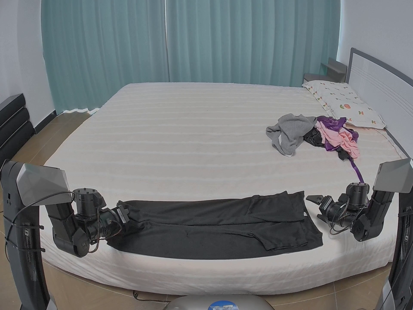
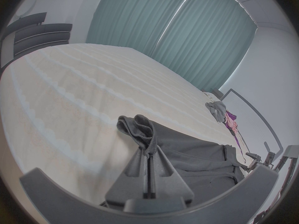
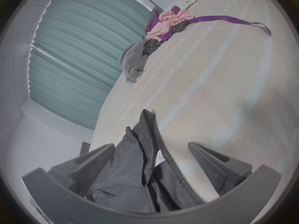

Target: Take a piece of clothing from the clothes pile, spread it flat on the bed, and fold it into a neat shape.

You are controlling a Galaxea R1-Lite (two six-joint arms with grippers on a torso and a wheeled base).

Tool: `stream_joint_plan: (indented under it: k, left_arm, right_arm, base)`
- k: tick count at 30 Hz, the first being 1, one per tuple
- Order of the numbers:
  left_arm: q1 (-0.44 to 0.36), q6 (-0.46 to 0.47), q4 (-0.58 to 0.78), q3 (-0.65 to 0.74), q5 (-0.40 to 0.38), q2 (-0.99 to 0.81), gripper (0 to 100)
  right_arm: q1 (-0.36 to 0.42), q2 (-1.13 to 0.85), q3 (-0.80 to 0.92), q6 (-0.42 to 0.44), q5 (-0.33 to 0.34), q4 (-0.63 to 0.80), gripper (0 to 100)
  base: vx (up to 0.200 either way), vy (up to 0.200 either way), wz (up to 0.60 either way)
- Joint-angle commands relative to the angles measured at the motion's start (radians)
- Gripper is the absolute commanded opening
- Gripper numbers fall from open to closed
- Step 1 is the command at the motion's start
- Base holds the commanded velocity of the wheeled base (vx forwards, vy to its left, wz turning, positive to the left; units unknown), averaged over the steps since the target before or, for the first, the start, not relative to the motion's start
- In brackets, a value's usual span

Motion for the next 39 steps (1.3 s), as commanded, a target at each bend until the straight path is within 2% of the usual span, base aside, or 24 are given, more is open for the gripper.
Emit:
stream_joint_plan:
  k: [1, 9, 12, 15, 18, 23, 28, 31, 39]
  left_arm:
    - [-0.007, 0.000, -0.002, 0.003, 0.003, -0.010, 0]
    - [-0.031, -0.002, 0.001, 0.023, 0.015, -0.056, 0]
    - [-0.079, -0.008, 0.012, 0.024, 0.066, -0.091, 0]
    - [-0.108, -0.017, 0.017, 0.023, 0.083, -0.108, 0]
    - [-0.159, -0.017, 0.070, 0.001, 0.109, -0.145, 0]
    - [-0.191, -0.019, 0.193, -0.063, 0.115, -0.186, 0]
    - [-0.218, -0.019, 0.262, -0.108, 0.124, -0.191, 0]
    - [-0.260, -0.019, 0.328, -0.171, 0.158, -0.181, 0]
    - [-0.356, -0.020, 0.497, -0.293, 0.164, -0.178, 0]
  right_arm:
    - [0.000, 0.002, 0.000, 0.000, 0.000, 0.000, 100]
    - [0.000, 0.002, 0.000, 0.000, 0.000, 0.000, 100]
    - [0.000, 0.002, 0.001, 0.000, 0.000, 0.000, 100]
    - [0.000, 0.002, 0.001, 0.000, 0.000, 0.000, 100]
    - [0.000, 0.002, 0.001, 0.000, 0.000, 0.000, 100]
    - [0.000, 0.002, 0.001, -0.002, 0.000, 0.000, 100]
    - [0.000, 0.002, 0.001, -0.003, -0.001, 0.000, 100]
    - [0.000, 0.003, 0.001, -0.005, -0.001, 0.000, 100]
    - [0.001, 0.003, 0.001, -0.007, -0.001, 0.000, 100]
  base:
    - [0.000, -0.200, 0.00]
    - [0.000, -0.200, 0.00]
    - [0.000, -0.200, 0.00]
    - [0.000, -0.200, 0.00]
    - [0.000, -0.200, 0.00]
    - [0.000, -0.200, 0.00]
    - [0.000, -0.200, 0.00]
    - [0.000, -0.200, 0.00]
    - [0.000, -0.200, 0.00]
